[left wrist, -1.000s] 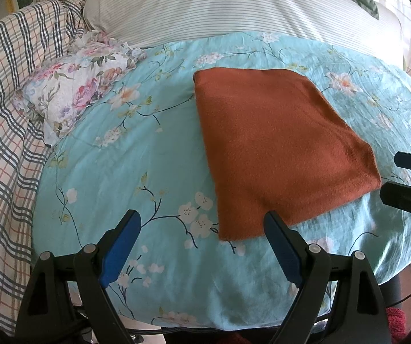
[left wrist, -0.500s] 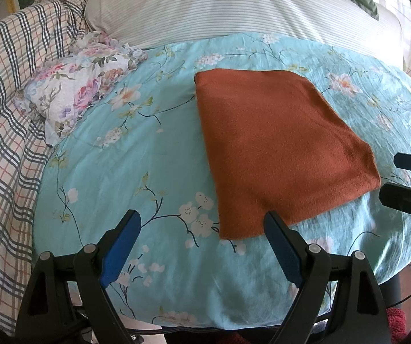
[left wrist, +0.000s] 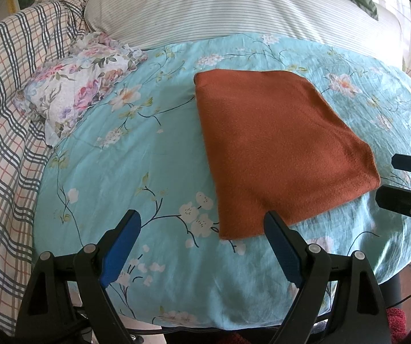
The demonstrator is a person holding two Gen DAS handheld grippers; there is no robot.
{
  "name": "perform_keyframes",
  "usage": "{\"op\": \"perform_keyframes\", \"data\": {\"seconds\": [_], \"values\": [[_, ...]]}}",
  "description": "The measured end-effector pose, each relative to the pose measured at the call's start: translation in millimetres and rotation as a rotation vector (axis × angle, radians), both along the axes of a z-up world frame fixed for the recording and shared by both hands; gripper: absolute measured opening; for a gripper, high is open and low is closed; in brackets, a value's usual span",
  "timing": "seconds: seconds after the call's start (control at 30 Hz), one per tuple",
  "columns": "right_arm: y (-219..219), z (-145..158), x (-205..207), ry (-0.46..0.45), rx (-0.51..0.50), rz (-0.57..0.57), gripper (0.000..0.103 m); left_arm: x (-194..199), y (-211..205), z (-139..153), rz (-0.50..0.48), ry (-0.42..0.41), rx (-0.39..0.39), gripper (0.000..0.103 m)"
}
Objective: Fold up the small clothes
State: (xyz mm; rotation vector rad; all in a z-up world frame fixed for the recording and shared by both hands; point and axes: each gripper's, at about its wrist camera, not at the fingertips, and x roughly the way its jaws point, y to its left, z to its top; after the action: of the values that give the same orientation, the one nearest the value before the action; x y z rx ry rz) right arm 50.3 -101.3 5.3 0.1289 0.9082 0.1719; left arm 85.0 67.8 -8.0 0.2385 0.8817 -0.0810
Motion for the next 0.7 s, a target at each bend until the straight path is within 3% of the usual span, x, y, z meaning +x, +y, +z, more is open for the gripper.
{"op": "perform_keyframes", "data": {"seconds": [0.7], "values": [[0.8, -0.7, 2.4, -0.001, 0.0, 0.004, 0.101, 2.9, -1.8, 0.6, -0.01, -0.002, 0.0, 0.088]]}}
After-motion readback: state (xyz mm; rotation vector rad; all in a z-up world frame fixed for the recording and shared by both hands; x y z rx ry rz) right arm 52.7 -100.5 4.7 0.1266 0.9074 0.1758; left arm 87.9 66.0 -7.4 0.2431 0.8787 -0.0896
